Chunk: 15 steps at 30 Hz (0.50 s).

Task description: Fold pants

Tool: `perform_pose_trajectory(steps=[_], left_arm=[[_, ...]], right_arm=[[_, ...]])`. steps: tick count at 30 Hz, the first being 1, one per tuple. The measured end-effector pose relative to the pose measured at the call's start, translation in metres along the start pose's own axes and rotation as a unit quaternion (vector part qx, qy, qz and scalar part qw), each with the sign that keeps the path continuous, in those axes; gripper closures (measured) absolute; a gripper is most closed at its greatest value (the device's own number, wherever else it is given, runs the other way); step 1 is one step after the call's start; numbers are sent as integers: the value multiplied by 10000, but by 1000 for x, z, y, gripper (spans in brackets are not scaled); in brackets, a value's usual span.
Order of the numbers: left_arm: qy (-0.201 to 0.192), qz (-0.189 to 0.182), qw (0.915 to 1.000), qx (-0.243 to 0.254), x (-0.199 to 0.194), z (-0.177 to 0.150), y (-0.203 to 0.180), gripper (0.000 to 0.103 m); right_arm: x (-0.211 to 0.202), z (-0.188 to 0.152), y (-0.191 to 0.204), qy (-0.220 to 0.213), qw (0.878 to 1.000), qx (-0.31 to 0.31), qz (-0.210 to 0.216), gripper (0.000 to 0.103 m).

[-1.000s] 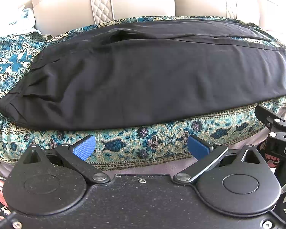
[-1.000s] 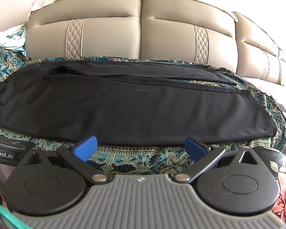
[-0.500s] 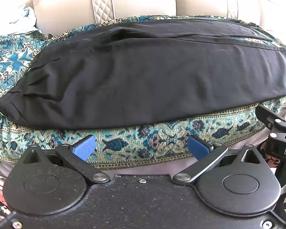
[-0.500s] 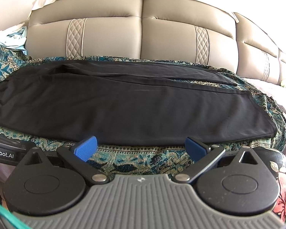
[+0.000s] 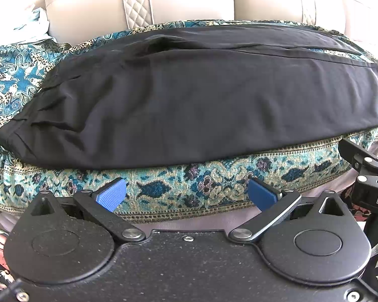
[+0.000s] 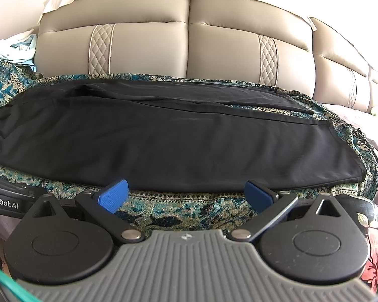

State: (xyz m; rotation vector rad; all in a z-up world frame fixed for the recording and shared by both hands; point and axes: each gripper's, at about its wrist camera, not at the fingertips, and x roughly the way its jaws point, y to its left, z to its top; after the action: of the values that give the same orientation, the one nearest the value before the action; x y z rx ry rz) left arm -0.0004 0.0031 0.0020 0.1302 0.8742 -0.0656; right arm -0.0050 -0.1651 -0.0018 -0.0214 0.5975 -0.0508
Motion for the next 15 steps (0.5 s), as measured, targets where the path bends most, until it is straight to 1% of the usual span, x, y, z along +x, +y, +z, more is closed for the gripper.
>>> perform_pose_trajectory(steps=[15], left_arm=[[21,27,10000,-24,2,-3,4,0]], right_arm=[[0,-1,0,-1,10000,-11,-8,0]])
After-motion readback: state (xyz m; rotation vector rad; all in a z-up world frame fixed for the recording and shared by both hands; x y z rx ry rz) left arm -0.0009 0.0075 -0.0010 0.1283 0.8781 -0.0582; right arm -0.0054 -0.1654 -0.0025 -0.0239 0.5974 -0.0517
